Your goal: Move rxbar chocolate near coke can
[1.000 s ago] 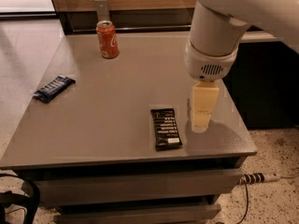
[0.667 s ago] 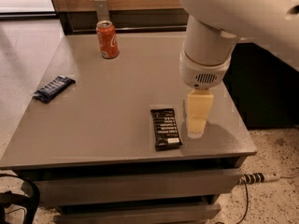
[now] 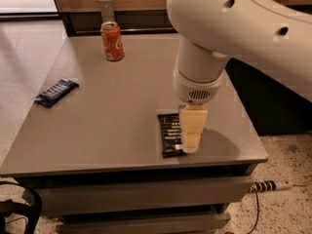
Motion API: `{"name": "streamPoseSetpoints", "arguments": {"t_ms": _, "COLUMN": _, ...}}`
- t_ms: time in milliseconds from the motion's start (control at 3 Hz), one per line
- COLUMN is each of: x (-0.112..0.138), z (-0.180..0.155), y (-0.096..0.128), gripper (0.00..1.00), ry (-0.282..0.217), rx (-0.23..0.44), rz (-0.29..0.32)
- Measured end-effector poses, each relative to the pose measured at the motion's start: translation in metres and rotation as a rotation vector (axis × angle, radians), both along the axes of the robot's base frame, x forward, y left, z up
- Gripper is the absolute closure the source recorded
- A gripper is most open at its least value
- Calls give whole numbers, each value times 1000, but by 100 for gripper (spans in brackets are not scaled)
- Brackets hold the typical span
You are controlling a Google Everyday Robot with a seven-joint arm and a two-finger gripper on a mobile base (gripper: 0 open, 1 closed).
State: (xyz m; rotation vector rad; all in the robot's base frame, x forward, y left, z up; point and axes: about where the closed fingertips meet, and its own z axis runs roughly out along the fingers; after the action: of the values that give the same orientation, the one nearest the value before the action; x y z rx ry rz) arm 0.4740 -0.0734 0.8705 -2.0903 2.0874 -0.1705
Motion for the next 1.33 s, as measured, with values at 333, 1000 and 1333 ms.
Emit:
{"name": "streamPoseSetpoints", "arguments": {"t_ms": 333, "x": 2, "z": -11, "y": 5, "gripper": 0, "ry": 13, "rx": 12, "rz": -2}}
{"name": "streamPoseSetpoints", "arguments": {"t_ms": 1000, "x": -4, "z": -47, "y": 18, "gripper": 0, "ry": 89, "rx": 10, "rz": 30}}
{"name": "streamPoseSetpoints", "arguments": {"t_ms": 1333, "x": -4, "z": -47, "y": 18, "gripper": 0, "ry": 89, "rx": 10, "rz": 30}}
